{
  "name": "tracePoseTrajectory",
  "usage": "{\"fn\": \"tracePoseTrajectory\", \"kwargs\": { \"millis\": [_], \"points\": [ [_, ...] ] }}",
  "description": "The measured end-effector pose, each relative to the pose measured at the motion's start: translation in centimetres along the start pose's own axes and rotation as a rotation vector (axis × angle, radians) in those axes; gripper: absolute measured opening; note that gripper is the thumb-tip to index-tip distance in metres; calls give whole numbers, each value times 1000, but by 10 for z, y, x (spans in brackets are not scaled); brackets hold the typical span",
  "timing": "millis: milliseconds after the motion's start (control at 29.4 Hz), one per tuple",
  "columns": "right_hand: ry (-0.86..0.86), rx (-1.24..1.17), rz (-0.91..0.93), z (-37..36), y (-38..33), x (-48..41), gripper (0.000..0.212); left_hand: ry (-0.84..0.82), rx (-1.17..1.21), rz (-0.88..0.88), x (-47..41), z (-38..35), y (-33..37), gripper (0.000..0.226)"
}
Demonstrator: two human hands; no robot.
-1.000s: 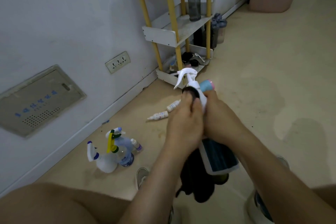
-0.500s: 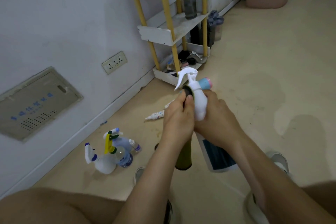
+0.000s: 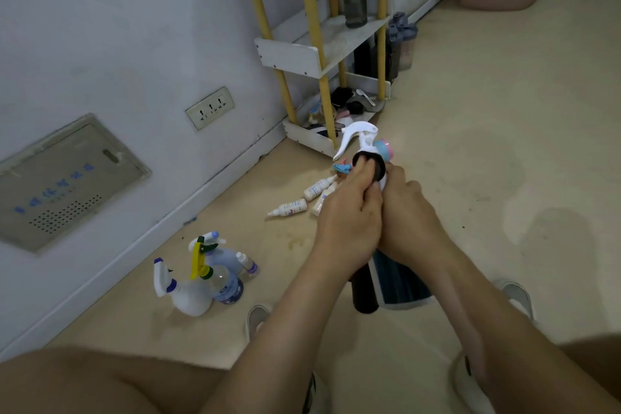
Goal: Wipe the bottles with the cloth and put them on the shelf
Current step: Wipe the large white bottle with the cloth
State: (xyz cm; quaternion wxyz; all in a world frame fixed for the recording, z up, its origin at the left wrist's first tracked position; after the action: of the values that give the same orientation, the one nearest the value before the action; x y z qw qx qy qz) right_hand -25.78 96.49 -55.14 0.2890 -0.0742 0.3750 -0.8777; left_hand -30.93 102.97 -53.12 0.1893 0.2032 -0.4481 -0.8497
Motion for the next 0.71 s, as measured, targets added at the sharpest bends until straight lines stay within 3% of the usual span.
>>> {"fn": "tracePoseTrajectory", "kwargs": {
  "millis": [170, 272, 374, 477, 715],
  "points": [
    [-12, -265, 90, -10, -16, 10, 37, -17, 41, 163, -29, 10, -14, 36],
    [-134, -646, -77, -18, -7, 11, 46, 0, 341, 307, -26, 19, -28, 29],
    [-265, -787, -182, -23, -5, 9, 53, 31, 652, 478, -10, 21, -40, 34],
    [-223, -874, -220, -21, -6, 4, 53, 84, 698, 568, 4, 19, -47, 45],
    [73, -899, -277, -11, 11, -7, 39, -16, 342, 264, 22, 17, -32, 40]
  ]
}}
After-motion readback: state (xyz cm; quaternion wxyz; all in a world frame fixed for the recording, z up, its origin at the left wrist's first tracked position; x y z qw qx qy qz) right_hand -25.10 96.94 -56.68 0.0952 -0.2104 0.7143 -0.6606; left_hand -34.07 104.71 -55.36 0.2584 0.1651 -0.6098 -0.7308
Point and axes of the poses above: each hand's wrist, its own x-axis away from the middle knuckle, its own z-axis out of the back of the hand, y = z × x, the point moved 9 cm from there along -x, towards the middle knuckle, and after that the axes turned 2 degrees about y, right-handed, at the moved point
